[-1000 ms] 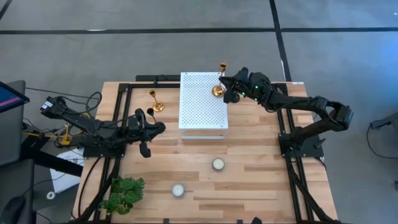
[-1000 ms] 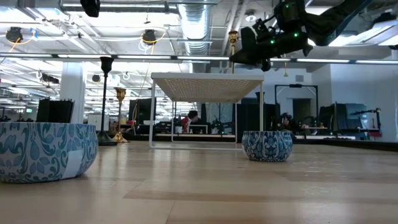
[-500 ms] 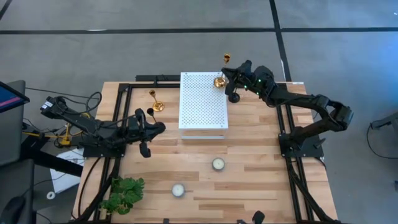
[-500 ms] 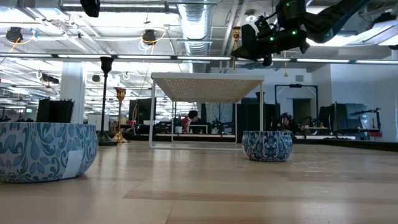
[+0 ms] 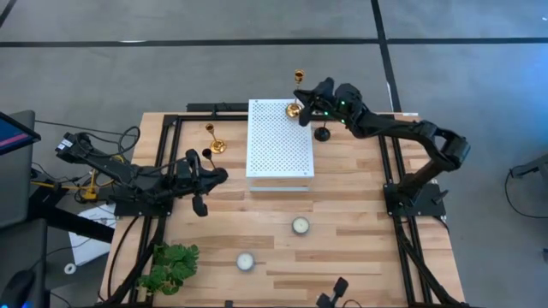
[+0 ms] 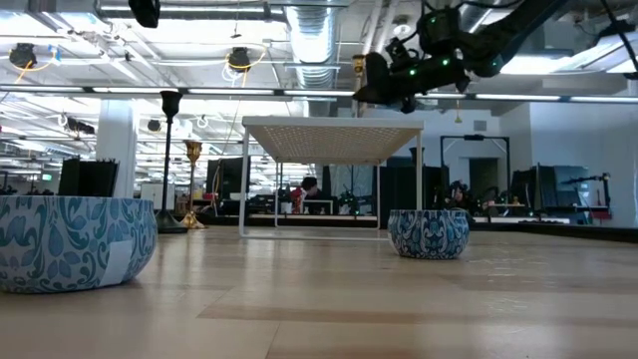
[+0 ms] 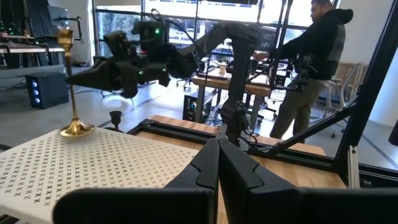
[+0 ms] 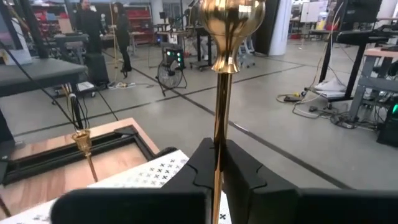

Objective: Pick & Place candle stick holders
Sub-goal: Put the large golden candle holder on the shelf, then put the small black candle holder on the shelf

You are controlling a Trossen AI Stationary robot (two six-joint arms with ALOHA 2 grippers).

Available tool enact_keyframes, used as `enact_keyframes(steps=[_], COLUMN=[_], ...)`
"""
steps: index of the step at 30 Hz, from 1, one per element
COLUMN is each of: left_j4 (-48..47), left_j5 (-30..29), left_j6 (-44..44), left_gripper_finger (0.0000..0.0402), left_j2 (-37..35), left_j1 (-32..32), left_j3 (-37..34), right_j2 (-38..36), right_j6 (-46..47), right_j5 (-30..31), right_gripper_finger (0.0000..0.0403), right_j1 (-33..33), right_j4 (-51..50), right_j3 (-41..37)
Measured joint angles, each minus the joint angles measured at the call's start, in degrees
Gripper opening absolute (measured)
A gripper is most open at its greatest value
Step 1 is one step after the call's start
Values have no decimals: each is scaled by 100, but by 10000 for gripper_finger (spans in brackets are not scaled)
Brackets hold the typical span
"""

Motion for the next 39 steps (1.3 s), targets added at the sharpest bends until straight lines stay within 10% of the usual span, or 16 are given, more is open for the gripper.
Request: enact_keyframes(steps=[20, 39], left_j4=[0, -2], left_j5=[0, 0], left_j6=[-2, -22], left_gripper_finger=[6, 6], left_j2=[2, 2], left_j1=[0, 0], left_j3=[0, 0], right_j2=[-43, -2116], right_j6=[-180, -552], right_j5=[37, 37], right_gripper_finger=[63, 205], right_j1=[-71, 178], right_j4=[-403, -2176], right_j3=[3, 3])
